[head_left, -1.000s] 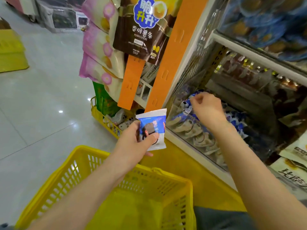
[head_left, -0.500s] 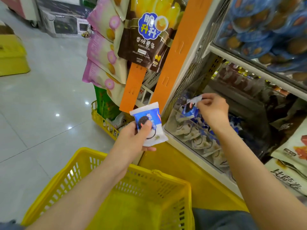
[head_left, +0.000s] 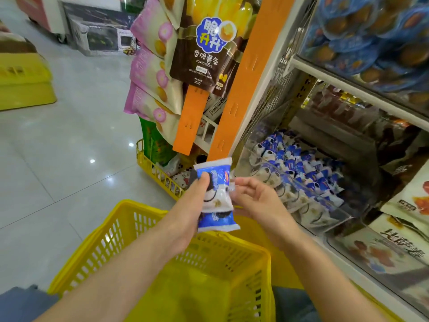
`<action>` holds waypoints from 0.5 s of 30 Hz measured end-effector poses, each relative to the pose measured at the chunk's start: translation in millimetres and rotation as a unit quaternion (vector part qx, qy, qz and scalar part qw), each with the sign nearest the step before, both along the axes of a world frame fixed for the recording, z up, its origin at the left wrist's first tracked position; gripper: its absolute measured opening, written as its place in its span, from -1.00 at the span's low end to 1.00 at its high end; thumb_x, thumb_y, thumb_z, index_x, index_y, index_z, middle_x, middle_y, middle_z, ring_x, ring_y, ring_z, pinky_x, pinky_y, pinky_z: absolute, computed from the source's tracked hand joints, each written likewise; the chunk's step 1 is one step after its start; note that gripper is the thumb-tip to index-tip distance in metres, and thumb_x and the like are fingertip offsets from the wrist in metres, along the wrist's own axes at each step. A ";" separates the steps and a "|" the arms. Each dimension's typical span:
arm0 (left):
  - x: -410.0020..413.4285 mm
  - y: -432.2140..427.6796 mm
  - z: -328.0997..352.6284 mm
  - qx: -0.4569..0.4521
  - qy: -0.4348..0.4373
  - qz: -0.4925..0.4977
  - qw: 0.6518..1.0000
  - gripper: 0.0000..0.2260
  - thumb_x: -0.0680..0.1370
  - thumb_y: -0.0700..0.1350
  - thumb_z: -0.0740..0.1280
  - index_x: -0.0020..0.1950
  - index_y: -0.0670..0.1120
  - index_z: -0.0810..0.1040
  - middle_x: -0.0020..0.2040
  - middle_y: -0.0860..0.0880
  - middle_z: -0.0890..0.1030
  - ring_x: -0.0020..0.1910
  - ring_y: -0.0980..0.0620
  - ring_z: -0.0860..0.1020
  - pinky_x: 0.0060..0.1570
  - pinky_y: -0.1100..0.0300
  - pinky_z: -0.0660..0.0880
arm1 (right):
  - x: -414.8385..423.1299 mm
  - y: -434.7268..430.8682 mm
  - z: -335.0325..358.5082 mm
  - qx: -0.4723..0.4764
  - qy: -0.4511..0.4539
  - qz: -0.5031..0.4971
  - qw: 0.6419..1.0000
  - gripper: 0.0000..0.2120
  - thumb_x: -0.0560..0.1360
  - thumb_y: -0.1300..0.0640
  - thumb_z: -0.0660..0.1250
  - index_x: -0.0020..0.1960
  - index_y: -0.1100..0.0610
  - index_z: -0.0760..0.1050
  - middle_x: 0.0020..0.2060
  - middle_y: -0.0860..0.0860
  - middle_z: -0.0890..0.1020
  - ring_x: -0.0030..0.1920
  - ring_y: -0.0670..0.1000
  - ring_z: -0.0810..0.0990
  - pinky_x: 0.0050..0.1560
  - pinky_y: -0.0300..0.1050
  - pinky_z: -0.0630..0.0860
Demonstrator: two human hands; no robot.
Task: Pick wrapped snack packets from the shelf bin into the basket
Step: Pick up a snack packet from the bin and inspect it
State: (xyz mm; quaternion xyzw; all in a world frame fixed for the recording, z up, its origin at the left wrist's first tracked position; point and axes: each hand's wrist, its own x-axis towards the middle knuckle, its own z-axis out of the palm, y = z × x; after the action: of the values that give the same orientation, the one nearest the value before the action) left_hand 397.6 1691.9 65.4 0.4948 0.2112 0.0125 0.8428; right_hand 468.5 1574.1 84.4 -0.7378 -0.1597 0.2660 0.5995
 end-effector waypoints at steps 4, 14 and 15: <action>0.6 -1.4 -1.3 0.205 0.065 -0.031 0.976 -0.68 0.61 0.07 0.07 0.20 -0.09 0.44 0.16 -0.14 0.58 0.11 -0.10 0.57 0.20 -0.05 0.45 | -1.3 -1.0 -19.7 -0.026 0.026 0.025 0.999 -0.69 0.58 -0.03 0.08 0.02 0.09 0.56 -0.17 -0.02 0.66 -0.24 -0.15 0.61 -0.21 -0.27 0.58; 8.1 0.0 -10.9 0.110 0.048 -0.088 0.989 -0.72 0.54 0.12 0.20 0.14 -0.01 0.47 0.05 -0.07 0.64 0.00 0.00 0.63 0.07 0.09 0.55 | 18.1 -8.8 -17.1 0.008 -0.061 -0.074 0.995 -0.93 0.47 0.14 0.35 -0.18 0.07 0.60 -0.33 -0.08 0.67 -0.31 -0.18 0.59 -0.31 -0.37 0.52; 9.4 1.5 -12.6 0.122 0.049 -0.081 0.988 -0.78 0.54 0.08 0.23 0.10 0.00 0.46 0.04 -0.07 0.63 -0.02 0.01 0.63 0.03 0.09 0.55 | 22.4 -12.8 -12.2 0.014 -0.070 -0.109 0.991 -0.92 0.46 0.10 0.36 -0.17 0.10 0.59 -0.33 -0.06 0.67 -0.32 -0.17 0.60 -0.33 -0.36 0.52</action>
State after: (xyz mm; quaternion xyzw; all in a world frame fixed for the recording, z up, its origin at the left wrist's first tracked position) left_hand 407.0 1693.4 52.8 0.6095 0.2083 -0.0546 0.7630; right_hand 490.8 1561.2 72.1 -0.7593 -0.1233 0.1444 0.6224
